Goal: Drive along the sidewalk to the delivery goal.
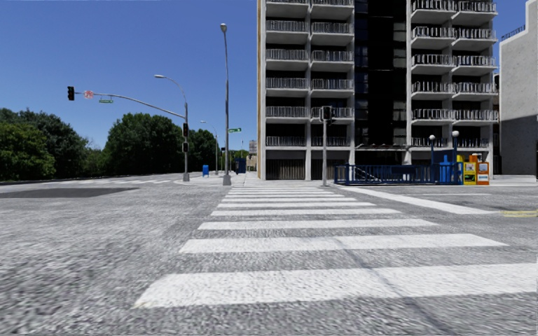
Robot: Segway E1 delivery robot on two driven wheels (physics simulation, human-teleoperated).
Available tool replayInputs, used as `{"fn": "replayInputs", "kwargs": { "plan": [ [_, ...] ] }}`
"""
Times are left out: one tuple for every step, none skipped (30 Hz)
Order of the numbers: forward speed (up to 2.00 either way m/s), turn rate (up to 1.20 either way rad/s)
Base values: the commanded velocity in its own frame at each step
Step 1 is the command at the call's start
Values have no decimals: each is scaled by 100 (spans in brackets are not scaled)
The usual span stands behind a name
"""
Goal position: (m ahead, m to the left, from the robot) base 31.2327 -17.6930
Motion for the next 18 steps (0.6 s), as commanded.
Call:
{"fn": "replayInputs", "kwargs": {
  "plan": [
    [200,0],
    [200,0],
    [200,0],
    [200,0],
    [200,0],
    [200,0],
    [200,0],
    [200,0],
    [200,0],
    [200,0],
    [200,0],
    [200,0],
    [200,0],
    [200,0],
    [200,0],
    [200,0],
    [200,0],
    [200,0]
  ]
}}
